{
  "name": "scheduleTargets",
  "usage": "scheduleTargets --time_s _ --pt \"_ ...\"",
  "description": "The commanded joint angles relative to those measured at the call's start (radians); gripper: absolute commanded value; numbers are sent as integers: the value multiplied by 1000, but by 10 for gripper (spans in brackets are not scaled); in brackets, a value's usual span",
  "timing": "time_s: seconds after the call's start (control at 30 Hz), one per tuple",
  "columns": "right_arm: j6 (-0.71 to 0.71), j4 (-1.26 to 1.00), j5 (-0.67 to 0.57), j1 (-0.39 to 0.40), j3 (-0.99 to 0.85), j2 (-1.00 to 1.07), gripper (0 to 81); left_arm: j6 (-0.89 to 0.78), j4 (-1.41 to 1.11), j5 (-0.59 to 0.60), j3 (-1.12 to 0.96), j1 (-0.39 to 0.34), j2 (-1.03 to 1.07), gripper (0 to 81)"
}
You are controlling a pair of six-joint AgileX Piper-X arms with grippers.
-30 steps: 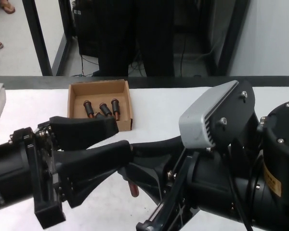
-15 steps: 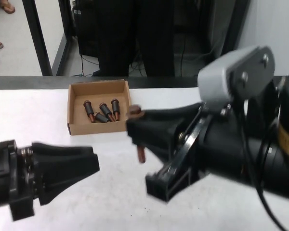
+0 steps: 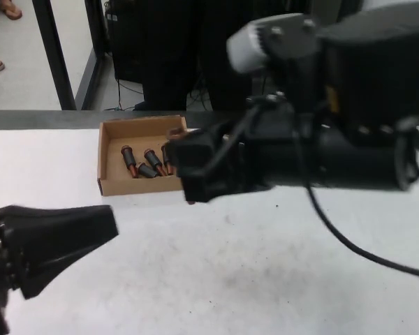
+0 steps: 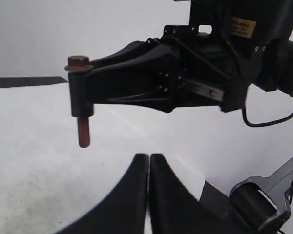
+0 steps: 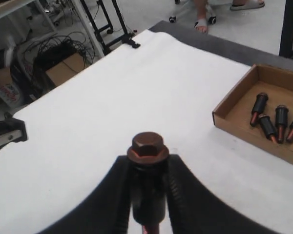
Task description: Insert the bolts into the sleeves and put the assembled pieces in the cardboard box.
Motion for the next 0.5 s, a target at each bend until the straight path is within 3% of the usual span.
scheduleTargets --time_s 0.0,0.2,0.47 --pt "0 50 -45 -29 -92 91 3 51 201 -72 4 3 -119 8" --pt "0 152 -111 -78 -269 256 3 108 518 -139 4 1 -318 8" --pt "-18 309 -154 -136 -590 503 3 106 744 -132 4 1 -515 8"
